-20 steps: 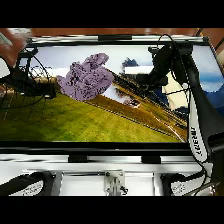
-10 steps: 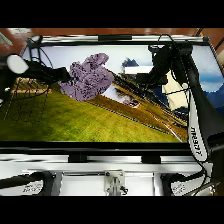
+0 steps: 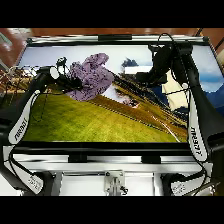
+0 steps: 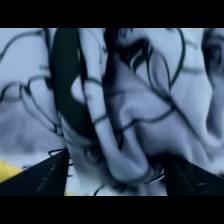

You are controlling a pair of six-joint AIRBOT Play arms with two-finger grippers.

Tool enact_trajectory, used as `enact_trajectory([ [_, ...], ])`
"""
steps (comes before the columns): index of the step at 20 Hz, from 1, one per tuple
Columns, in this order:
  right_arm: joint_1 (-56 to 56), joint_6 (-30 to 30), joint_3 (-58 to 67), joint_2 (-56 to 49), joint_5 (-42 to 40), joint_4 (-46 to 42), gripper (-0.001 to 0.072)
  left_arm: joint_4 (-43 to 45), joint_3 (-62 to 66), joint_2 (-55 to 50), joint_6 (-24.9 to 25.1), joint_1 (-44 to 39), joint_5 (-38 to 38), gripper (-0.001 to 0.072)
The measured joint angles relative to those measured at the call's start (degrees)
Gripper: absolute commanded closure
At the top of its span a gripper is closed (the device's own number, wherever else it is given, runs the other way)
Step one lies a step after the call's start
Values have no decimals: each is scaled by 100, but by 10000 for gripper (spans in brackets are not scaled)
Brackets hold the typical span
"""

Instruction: Fold the shirts.

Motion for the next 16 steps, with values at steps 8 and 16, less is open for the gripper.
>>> enact_trajectory([
  [8, -118, -162, 4, 295, 96, -48, 248, -422, 1021, 638, 1086, -205, -299, 654],
  [16, -612, -264, 9, 2162, 358, -540, 248, -492, 1790, 2706, 1515, -1541, -1108, 654],
])
